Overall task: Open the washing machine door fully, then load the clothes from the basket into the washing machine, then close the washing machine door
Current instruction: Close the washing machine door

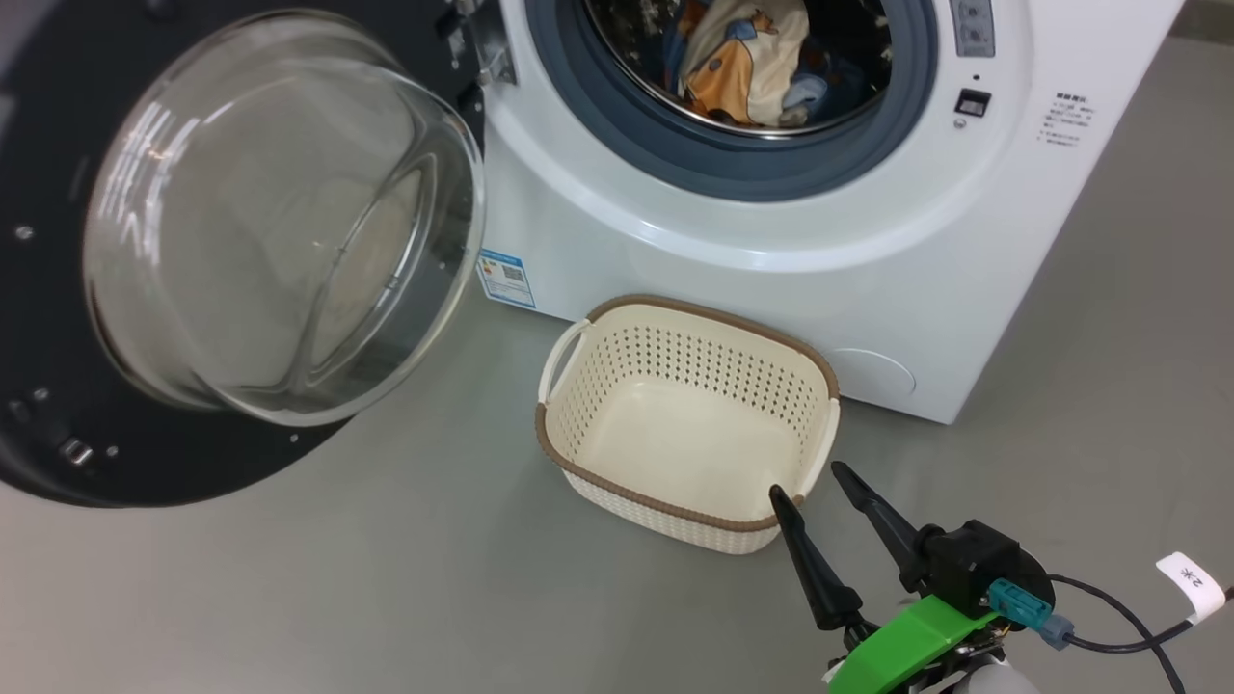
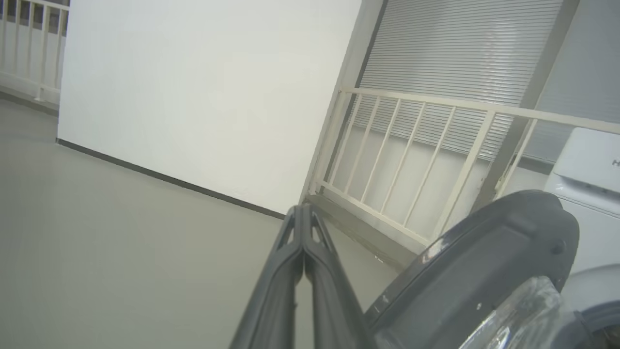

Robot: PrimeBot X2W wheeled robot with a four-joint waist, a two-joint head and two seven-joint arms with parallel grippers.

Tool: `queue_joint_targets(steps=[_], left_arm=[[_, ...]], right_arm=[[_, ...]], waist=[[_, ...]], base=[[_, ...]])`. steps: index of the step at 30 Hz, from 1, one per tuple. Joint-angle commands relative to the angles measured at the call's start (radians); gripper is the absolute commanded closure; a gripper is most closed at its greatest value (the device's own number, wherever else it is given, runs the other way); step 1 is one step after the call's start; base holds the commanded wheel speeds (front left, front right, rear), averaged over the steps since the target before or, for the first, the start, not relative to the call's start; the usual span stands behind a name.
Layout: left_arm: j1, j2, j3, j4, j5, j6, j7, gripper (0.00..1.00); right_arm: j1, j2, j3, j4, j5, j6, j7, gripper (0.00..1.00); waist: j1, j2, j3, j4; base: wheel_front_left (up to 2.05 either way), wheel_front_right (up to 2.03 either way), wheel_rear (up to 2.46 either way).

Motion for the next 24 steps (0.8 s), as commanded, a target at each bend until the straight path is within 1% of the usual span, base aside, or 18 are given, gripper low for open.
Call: queue_joint_targets(steps=[1, 4, 7, 10, 13, 14, 18, 22, 24], left_arm=[[-0.067, 0.064, 0.050, 0.012, -0.030, -0.008, 0.010, 1.00], [-0.164, 0.100, 0.107, 0.148, -0.124, -0.017, 0.045, 1.00], [-0.254, 0.131, 0.159, 0.289, -0.225, -0.028, 0.103, 1.00], [-0.354, 0.144, 0.232, 0.427, -0.359, -0.031, 0.181, 1.00], [-0.443, 0.161, 0.320, 0.550, -0.496, -0.020, 0.262, 1.00], [-0.461, 0.173, 0.342, 0.586, -0.524, -0.015, 0.280, 1.00], [-0.507, 0.209, 0.387, 0.708, -0.584, -0.007, 0.325, 1.00], [-0.546, 0.231, 0.430, 0.803, -0.635, -0.002, 0.345, 1.00], [-0.557, 0.240, 0.436, 0.840, -0.644, -0.005, 0.356, 1.00]], right_arm=[[-0.007, -0.001, 0.024, -0.032, -0.013, 0.002, 0.004, 0.00], [-0.013, -0.006, 0.034, -0.044, -0.017, 0.002, 0.013, 0.00], [-0.023, -0.010, 0.040, -0.053, -0.019, 0.002, 0.021, 0.00], [-0.033, -0.013, 0.042, -0.060, -0.021, 0.002, 0.025, 0.00], [-0.039, -0.014, 0.043, -0.063, -0.022, 0.002, 0.026, 0.00], [-0.040, -0.015, 0.044, -0.064, -0.022, 0.002, 0.026, 0.00], [-0.041, -0.016, 0.039, -0.064, -0.024, 0.002, 0.024, 0.00], [-0.045, -0.018, 0.037, -0.063, -0.023, 0.002, 0.023, 0.00], [-0.048, -0.018, 0.039, -0.062, -0.024, 0.002, 0.024, 0.00]], waist=[[0.0000, 0.0000, 0.020, -0.020], [0.0000, 0.0000, 0.037, -0.037], [0.0000, 0.0000, 0.052, -0.058], [0.0000, 0.0000, 0.067, -0.078], [0.0000, 0.0000, 0.078, -0.094], [0.0000, 0.0000, 0.080, -0.100], [0.0000, 0.0000, 0.086, -0.112], [0.0000, 0.0000, 0.088, -0.119], [0.0000, 0.0000, 0.088, -0.123]], base=[[0.00, 0.00, 0.00], [0.00, 0.00, 0.00], [0.00, 0.00, 0.00], [0.00, 0.00, 0.00], [0.00, 0.00, 0.00], [0.00, 0.00, 0.00], [0.00, 0.00, 0.00], [0.00, 0.00, 0.00], [0.00, 0.00, 0.00]])
